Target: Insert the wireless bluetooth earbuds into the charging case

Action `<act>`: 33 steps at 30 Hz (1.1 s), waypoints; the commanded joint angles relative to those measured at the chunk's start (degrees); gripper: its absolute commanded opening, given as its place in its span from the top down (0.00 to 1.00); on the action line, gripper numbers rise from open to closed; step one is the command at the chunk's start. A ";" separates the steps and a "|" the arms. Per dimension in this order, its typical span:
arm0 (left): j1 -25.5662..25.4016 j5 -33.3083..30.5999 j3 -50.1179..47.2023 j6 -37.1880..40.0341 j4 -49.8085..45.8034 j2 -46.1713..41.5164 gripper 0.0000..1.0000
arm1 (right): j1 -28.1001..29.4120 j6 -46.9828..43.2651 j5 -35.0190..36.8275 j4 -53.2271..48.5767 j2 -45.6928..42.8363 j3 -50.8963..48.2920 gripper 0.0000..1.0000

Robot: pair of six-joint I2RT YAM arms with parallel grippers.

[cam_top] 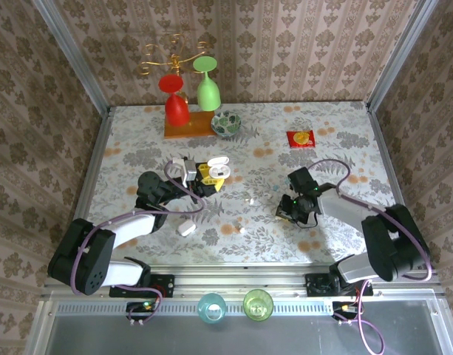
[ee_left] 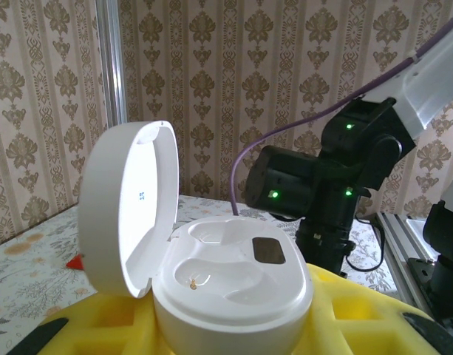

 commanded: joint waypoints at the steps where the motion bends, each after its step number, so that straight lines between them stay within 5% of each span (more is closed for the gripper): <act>1: 0.35 0.35 0.41 -0.65 1.85 0.08 0.75 | 0.80 -7.40 -2.87 -5.80 4.16 3.64 0.82; 10: 0.35 0.27 0.62 -0.48 1.51 -0.11 0.75 | 0.73 -8.71 -7.95 -0.33 4.97 3.21 0.69; 33: 0.37 0.35 0.54 -0.13 0.43 -0.56 0.75 | -1.70 -5.22 -8.18 9.76 -0.38 -3.50 0.58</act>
